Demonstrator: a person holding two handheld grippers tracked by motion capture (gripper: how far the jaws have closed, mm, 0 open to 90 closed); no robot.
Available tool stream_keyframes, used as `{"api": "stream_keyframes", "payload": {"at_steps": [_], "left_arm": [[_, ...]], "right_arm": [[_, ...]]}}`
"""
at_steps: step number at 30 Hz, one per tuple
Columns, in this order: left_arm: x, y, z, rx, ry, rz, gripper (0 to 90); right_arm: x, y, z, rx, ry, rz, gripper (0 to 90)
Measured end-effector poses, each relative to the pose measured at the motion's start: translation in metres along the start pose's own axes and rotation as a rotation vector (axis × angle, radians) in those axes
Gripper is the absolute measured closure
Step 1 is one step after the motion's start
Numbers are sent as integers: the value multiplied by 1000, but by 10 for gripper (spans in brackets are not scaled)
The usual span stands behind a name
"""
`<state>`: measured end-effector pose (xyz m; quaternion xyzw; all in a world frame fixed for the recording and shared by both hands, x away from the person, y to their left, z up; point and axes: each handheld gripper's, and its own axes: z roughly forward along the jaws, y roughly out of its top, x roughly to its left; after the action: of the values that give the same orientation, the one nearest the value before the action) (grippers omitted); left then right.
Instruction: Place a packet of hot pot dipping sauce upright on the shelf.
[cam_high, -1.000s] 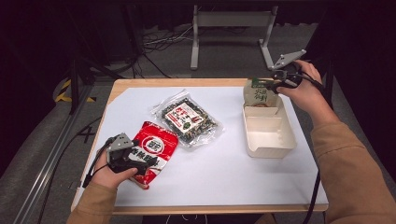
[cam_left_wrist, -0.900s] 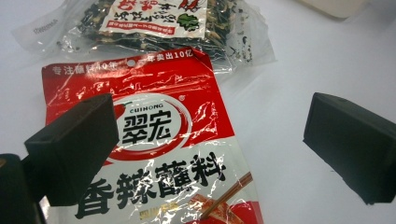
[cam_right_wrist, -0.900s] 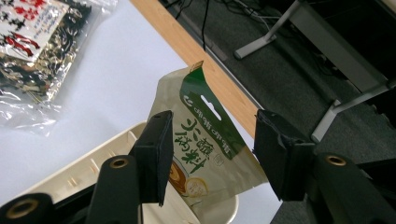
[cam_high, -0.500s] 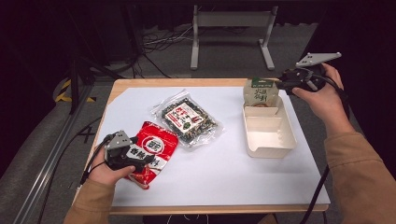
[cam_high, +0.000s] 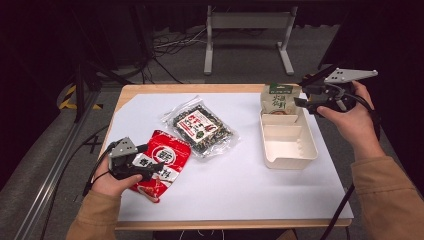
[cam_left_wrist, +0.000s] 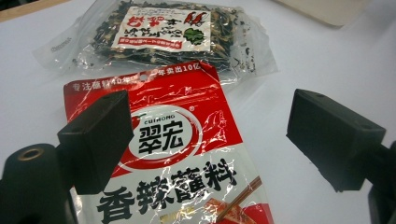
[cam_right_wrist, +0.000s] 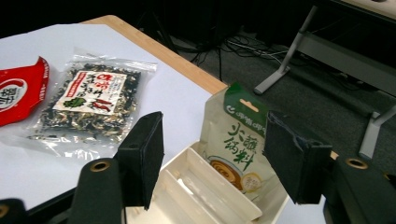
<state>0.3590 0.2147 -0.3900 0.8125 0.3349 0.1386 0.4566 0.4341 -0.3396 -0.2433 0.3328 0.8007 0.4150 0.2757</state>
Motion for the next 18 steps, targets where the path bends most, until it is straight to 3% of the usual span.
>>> {"api": "stream_keyframes", "payload": {"at_steps": [11, 18], "left_arm": [[0, 4, -3, 18, 20, -1, 149], [1, 2, -7, 18, 33, -14, 151]], "right_arm": [[27, -11, -11, -74, 56, 11, 363], [52, -36, -7, -89, 114, 19, 357]]}}
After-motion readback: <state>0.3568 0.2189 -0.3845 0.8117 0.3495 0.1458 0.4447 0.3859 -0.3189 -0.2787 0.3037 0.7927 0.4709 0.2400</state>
